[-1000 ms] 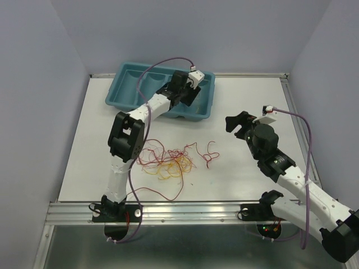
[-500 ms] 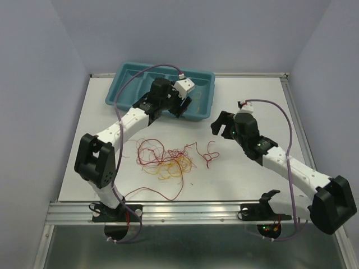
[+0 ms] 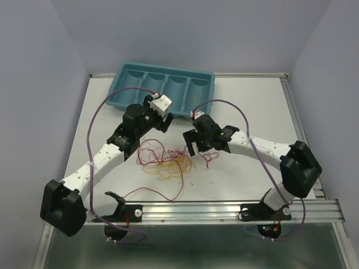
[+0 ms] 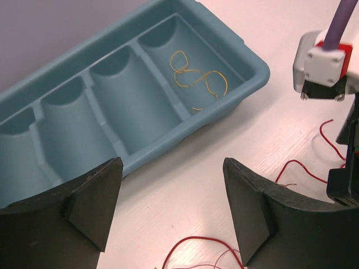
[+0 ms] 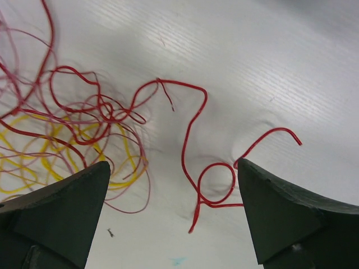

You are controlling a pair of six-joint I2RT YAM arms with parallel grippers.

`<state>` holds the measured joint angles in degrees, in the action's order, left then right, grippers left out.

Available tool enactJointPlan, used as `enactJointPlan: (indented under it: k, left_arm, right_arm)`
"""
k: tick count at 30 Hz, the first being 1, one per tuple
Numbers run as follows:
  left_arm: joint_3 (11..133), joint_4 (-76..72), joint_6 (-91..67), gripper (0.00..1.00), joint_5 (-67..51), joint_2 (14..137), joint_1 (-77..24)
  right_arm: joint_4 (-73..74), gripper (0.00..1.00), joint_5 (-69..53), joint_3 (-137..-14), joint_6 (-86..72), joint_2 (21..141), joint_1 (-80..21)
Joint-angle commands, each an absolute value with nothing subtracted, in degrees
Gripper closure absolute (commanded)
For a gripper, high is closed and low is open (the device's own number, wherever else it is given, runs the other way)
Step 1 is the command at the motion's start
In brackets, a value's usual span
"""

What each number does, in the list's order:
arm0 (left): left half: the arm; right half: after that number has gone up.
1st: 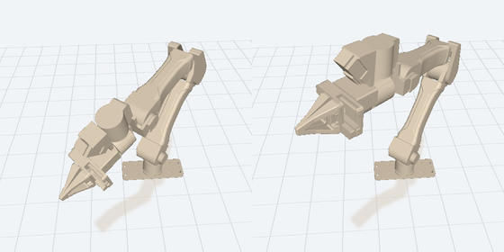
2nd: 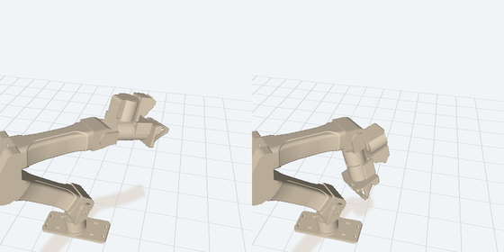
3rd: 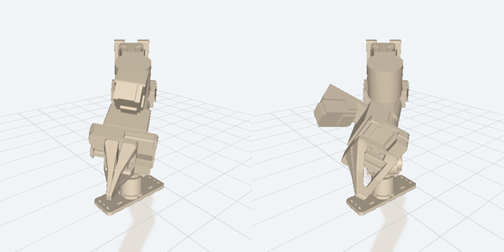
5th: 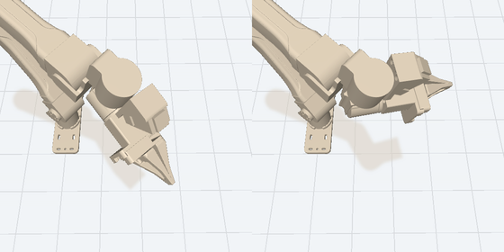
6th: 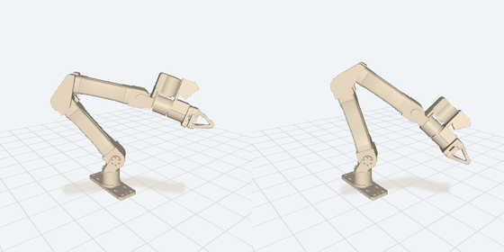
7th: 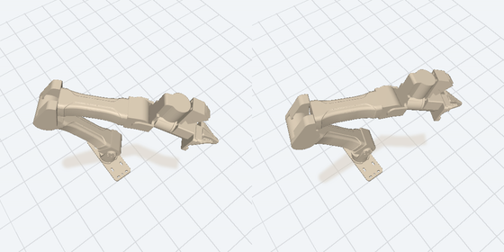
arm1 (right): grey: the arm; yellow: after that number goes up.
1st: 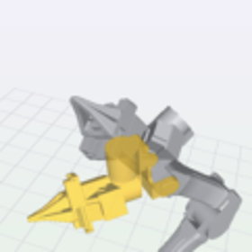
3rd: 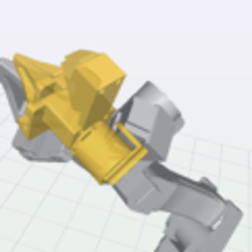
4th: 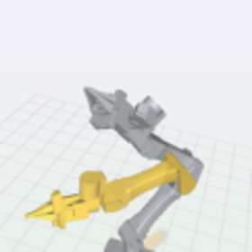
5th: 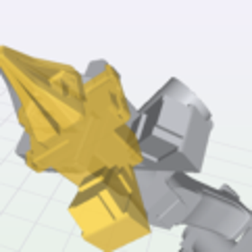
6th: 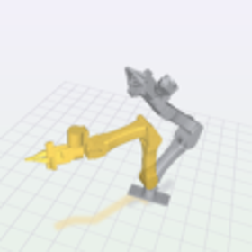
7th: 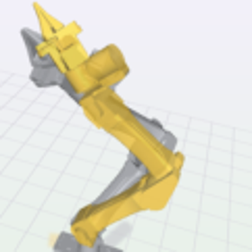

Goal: Untangle the cables

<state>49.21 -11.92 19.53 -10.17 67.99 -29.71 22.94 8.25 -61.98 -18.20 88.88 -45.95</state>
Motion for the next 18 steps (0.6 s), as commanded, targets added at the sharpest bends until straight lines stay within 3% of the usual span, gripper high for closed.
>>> enactJointPlan:
  k: [1, 8, 12, 13, 14, 17, 18]
  left_arm:
    - [44.5, -22.5, 17.6, 0.16, -7.4, 65.7, -29.2]
    - [44.4, -23.0, 18.1, 0.16, -6.5, 66.8, -28.7]
    - [44.4, -23.1, 18.2, 0.16, -7.2, 67.1, -28.7]
    - [44.3, -23.2, 18.4, 0.16, -7.1, 67.1, -28.7]
    - [44.3, -23.2, 18.4, 0.16, -7.1, 67.1, -28.7]
    - [44.3, -23.3, 18.3, 0.16, -7.6, 67.2, -28.5]
    - [44.3, -23.3, 18.4, 0.16, -8.1, 67.1, -28.6]
  right_arm:
    - [31.4, 0.0, 14.2, -64.7, -16.3, 90.3, -47.2]
    - [33.9, 0.01, 19.2, -65.3, -17.6, 97.1, -47.3]
    - [35.5, 0.14, 17.6, -66.3, -17.2, 101.8, -47.3]
    - [35.8, 0.23, 17.4, -66.4, -17.1, 102.1, -47.2]
    - [35.9, 0.49, 17.5, -66.7, -17.1, 102.1, -47.2]
    - [35.7, 1.0, 18.1, -67.1, -17.1, 99.7, -47.2]
    - [35.2, 0.99, 18.5, -67.1, -17.1, 98.4, -47.3]
